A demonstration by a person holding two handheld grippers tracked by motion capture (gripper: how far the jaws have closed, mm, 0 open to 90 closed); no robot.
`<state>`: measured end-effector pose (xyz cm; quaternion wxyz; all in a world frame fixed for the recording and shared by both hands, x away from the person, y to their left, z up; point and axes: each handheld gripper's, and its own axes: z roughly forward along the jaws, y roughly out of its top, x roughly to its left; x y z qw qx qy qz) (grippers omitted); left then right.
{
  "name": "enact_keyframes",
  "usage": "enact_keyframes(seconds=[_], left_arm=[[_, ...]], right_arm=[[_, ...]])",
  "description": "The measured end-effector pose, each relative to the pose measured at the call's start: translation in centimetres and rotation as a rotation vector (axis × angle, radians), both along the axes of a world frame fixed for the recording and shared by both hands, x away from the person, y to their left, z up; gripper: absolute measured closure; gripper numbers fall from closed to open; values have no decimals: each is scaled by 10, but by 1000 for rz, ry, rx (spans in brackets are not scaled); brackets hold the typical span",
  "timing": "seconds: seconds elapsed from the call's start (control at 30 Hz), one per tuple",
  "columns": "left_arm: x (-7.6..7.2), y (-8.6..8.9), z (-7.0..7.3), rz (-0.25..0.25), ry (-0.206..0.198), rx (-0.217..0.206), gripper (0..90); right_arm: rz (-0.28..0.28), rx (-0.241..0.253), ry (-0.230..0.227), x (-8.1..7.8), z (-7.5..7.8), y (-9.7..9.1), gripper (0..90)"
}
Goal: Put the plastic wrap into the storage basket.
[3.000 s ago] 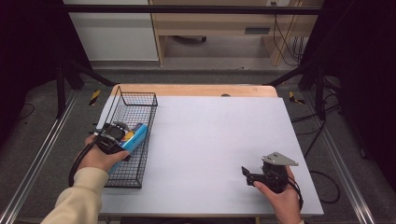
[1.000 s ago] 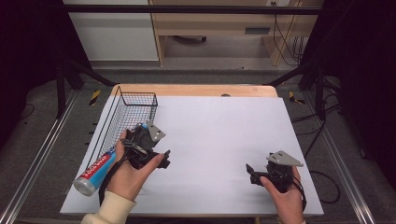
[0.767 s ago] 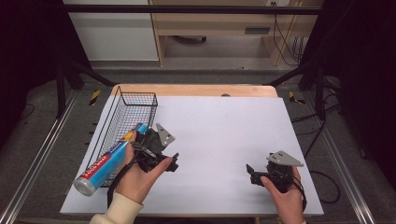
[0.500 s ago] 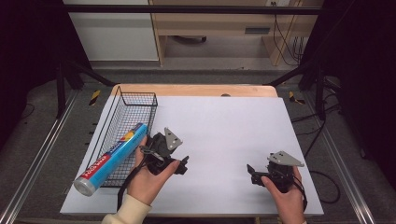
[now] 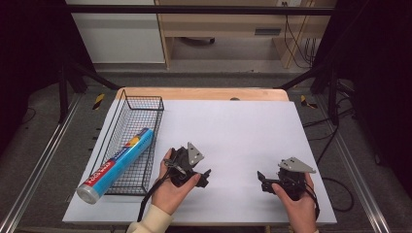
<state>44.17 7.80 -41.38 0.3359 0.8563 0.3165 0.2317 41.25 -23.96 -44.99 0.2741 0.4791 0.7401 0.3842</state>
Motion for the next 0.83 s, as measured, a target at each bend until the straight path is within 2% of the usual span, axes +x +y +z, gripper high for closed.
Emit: enact_keyframes(seconds=[0.1, 0.23, 0.43, 0.53, 0.57, 0.77, 0.83], left_arm=[[0, 1, -7, -9, -14, -26, 68], [0, 7, -17, -8, -46, -57, 68], [-2, 17, -27, 1, -37, -79, 68], [-4, 21, -31, -9, -37, -81, 68], [-6, 22, -31, -17, -39, -75, 68], [-15, 27, -35, -37, -43, -112, 68], [-16, 28, -31, -61, -46, -103, 68]], right_arm=[[0, 2, 8, 0, 0, 1, 49], [5, -14, -6, 0, -1, 1, 50], [8, -50, -18, 1, -3, 0, 61], [11, -57, -21, 1, -4, -1, 66], [9, -55, -19, 1, -4, -1, 66], [-48, -32, 1, 8, -12, -9, 77], [-58, -37, 1, 11, -14, -11, 77]])
